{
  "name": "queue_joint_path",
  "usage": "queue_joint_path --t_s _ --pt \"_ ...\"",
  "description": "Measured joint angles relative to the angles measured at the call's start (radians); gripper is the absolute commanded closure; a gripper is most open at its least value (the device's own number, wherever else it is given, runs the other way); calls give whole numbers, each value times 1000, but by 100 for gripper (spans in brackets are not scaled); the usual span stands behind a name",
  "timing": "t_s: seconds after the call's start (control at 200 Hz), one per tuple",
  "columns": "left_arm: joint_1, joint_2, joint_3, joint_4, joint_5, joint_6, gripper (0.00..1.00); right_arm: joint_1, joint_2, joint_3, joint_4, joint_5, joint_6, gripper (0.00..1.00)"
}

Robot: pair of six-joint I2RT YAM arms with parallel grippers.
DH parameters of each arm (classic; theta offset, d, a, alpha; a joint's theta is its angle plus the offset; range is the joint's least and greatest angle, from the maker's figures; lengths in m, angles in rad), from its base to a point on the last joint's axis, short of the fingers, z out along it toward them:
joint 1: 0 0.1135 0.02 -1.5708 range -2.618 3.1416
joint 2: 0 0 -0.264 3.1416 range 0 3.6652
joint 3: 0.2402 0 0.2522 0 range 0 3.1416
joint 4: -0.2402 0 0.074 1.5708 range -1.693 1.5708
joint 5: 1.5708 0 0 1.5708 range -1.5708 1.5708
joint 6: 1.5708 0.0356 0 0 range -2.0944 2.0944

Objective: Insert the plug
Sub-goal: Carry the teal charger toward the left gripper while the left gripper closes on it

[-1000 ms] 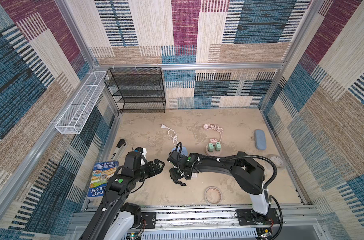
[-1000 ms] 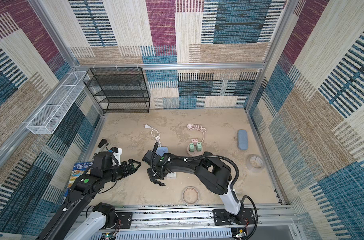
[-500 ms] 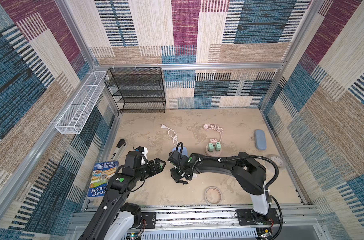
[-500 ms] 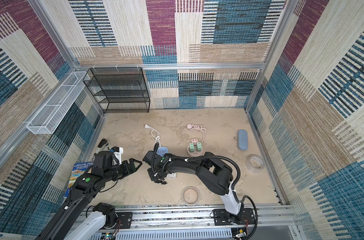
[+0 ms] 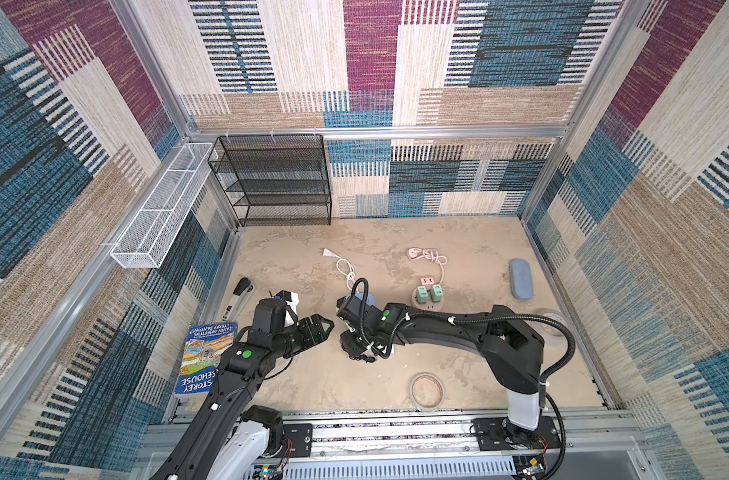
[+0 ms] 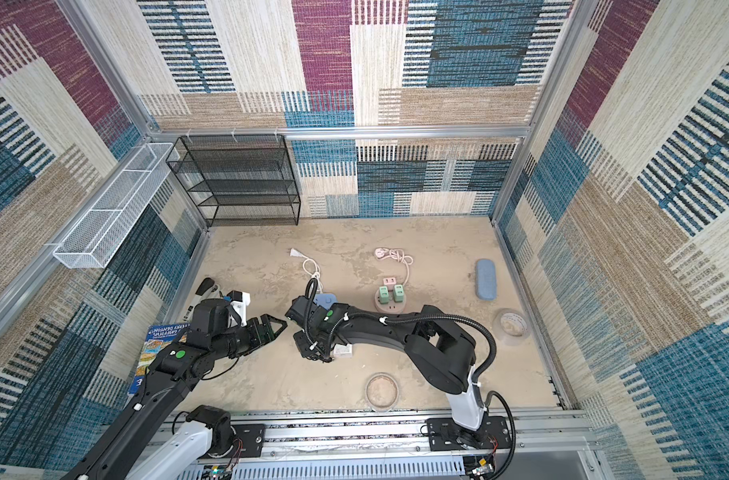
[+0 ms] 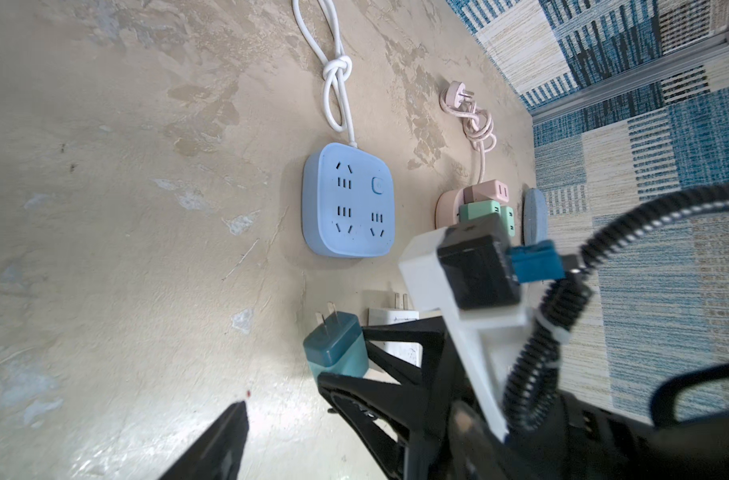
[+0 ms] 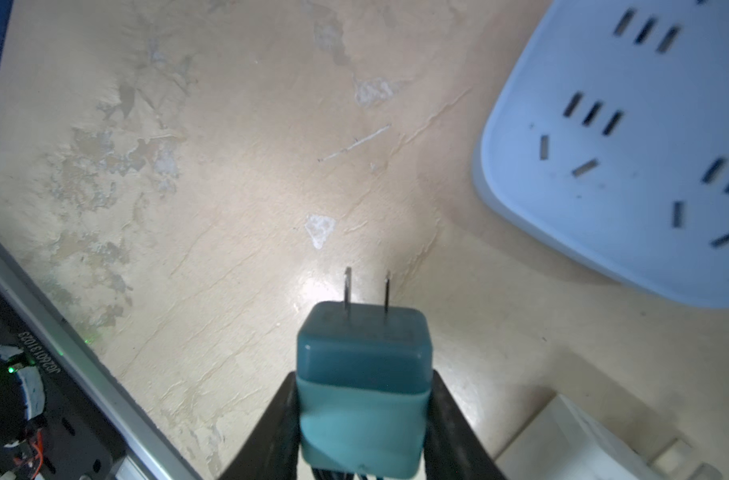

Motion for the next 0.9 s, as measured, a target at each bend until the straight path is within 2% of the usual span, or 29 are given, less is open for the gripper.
queue_joint_path --t_s 0.185,0.341,0.661,0.706,0.736,0.756,0.896 --pt "0 48 4 23 50 1 26 0 -103 -70 18 2 -46 100" --pt "-1 102 3 91 144 -7 27 0 -164 -110 47 2 -84 100" --pt "-4 166 4 185 285 -14 31 0 -224 -135 84 0 -129 100" --pt "-6 174 4 193 299 -14 34 0 -225 -135 86 -1 -135 100" --pt "-8 182 4 200 306 -15 44 0 -225 -135 86 -1 -140 100" --pt "-10 187 4 203 312 -15 47 0 -226 -135 86 -1 -142 100" --pt "-23 204 2 222 339 -26 50 0 -233 -130 82 -3 -156 100"
